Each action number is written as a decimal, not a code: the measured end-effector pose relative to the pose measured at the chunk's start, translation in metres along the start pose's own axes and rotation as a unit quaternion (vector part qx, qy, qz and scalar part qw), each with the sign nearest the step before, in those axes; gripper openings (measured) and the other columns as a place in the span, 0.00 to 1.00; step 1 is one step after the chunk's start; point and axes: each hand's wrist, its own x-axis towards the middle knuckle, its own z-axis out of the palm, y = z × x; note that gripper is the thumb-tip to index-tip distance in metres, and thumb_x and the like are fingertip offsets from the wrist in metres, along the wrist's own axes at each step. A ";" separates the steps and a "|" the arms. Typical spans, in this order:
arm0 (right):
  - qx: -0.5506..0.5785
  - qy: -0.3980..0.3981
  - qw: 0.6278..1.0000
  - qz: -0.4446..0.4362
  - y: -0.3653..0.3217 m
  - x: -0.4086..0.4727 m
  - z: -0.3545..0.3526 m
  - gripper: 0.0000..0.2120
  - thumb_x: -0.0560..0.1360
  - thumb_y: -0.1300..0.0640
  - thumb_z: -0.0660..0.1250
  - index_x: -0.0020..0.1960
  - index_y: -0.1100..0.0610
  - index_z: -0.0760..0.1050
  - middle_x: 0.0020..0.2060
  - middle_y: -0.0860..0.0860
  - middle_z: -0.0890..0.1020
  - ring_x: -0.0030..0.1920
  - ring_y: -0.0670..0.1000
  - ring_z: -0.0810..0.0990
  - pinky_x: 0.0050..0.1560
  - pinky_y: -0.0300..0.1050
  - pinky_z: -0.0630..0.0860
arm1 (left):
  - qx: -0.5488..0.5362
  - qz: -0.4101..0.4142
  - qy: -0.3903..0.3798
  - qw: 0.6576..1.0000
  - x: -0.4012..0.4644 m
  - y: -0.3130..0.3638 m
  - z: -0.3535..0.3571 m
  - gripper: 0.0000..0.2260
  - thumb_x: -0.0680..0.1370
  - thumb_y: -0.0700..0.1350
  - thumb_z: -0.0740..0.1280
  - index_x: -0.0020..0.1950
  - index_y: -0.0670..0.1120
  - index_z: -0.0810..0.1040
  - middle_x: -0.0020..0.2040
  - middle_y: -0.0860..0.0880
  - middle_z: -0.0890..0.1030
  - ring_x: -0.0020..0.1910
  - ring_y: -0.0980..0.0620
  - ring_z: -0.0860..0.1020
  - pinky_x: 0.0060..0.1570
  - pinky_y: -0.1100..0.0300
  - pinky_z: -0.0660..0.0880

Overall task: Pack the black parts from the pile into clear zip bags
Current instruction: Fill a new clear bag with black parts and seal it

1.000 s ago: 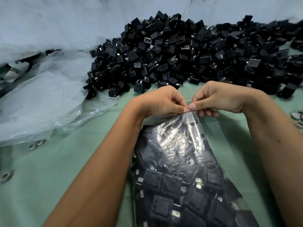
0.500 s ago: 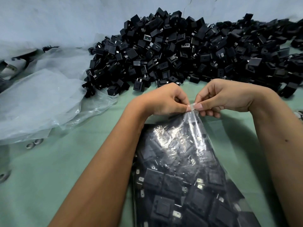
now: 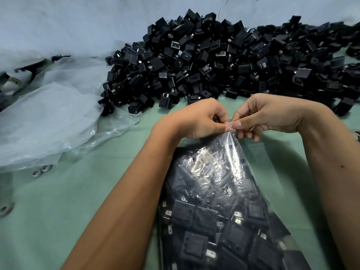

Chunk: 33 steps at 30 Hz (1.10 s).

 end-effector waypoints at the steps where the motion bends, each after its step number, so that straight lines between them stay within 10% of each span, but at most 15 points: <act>1: 0.000 -0.002 1.000 0.002 0.000 0.000 -0.001 0.10 0.68 0.54 0.76 0.44 0.61 0.87 0.37 0.59 0.84 0.32 0.48 0.81 0.31 0.38 0.79 | 0.004 0.001 -0.003 1.000 0.000 0.001 0.000 0.07 0.81 0.45 0.71 0.44 0.46 0.83 0.34 0.54 0.80 0.33 0.57 0.75 0.38 0.62 0.73; 9: -0.038 0.015 0.999 -0.017 -0.002 0.001 0.000 0.10 0.66 0.51 0.77 0.39 0.59 0.86 0.33 0.57 0.83 0.29 0.46 0.79 0.27 0.38 0.77 | 0.022 0.003 0.017 1.000 0.002 0.003 0.001 0.06 0.79 0.45 0.72 0.44 0.45 0.84 0.36 0.51 0.82 0.36 0.54 0.78 0.45 0.51 0.80; 16: -0.049 0.007 0.999 -0.008 -0.003 0.001 -0.003 0.05 0.69 0.55 0.75 0.40 0.57 0.87 0.32 0.56 0.82 0.29 0.47 0.78 0.27 0.38 0.77 | 0.061 0.022 0.046 0.997 0.006 0.005 0.003 0.08 0.78 0.49 0.74 0.42 0.47 0.84 0.29 0.57 0.80 0.28 0.63 0.75 0.30 0.69 0.72; 27: -0.064 -0.009 0.998 0.017 -0.003 -0.002 -0.005 0.06 0.70 0.56 0.75 0.41 0.58 0.87 0.34 0.56 0.83 0.31 0.46 0.79 0.30 0.38 0.78 | 0.122 0.036 0.034 0.991 0.006 0.009 0.004 0.06 0.80 0.47 0.72 0.44 0.48 0.83 0.33 0.56 0.80 0.31 0.63 0.75 0.30 0.71 0.69; 33: -0.089 0.012 0.996 0.002 -0.002 0.000 -0.001 0.12 0.78 0.67 0.70 0.39 0.58 0.85 0.32 0.56 0.82 0.30 0.46 0.78 0.28 0.38 0.76 | 0.049 -0.013 -0.023 0.998 0.000 -0.005 -0.004 0.09 0.80 0.47 0.73 0.45 0.43 0.85 0.41 0.45 0.86 0.38 0.49 0.82 0.46 0.52 0.80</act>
